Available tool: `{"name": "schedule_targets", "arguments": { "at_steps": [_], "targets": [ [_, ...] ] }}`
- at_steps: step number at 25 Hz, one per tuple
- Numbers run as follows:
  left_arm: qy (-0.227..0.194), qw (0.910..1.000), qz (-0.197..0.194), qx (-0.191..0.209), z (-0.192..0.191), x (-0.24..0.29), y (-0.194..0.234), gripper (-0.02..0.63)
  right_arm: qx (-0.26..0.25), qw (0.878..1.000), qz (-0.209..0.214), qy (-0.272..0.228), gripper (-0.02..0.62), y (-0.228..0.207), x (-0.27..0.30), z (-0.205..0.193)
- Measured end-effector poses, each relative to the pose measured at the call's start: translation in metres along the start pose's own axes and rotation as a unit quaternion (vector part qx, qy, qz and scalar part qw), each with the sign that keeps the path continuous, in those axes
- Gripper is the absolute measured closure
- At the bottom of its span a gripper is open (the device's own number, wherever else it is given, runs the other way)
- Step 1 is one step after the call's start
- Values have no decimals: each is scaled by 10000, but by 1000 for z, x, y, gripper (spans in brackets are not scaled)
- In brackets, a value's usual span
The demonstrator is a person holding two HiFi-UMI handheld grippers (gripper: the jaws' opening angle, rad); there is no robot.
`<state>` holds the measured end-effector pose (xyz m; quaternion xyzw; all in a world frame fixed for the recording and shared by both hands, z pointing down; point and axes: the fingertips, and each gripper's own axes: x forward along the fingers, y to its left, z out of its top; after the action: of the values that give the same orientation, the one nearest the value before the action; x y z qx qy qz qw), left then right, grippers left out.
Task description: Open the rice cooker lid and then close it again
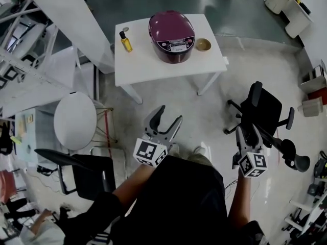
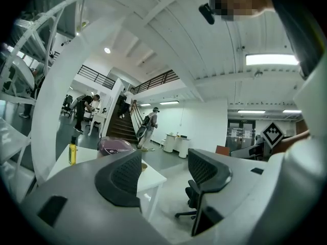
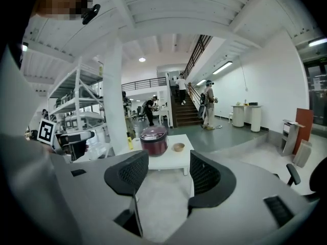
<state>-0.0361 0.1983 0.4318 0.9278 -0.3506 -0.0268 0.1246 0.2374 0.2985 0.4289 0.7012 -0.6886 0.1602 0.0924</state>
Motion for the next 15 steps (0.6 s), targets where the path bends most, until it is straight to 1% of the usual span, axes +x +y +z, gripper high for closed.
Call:
{"name": "schedule_targets", "arguments": {
  "at_steps": [4,8,12,15],
  "targets": [
    [14,9999,105,-36,-4,2,10,344,30,9994,283,179,374,15,25,-5],
    [65,9996,269,-112,-11,7,23,345,-46,9979,565,314,374,25,51,-3],
    [75,9982,575,-127,-13,14,41,344,-119,9951,915,358,374,30,93,4],
    [0,9964,839,-74,-8,25,58,345,-181,9910,1278,359,374,37,133,11]
  ]
}}
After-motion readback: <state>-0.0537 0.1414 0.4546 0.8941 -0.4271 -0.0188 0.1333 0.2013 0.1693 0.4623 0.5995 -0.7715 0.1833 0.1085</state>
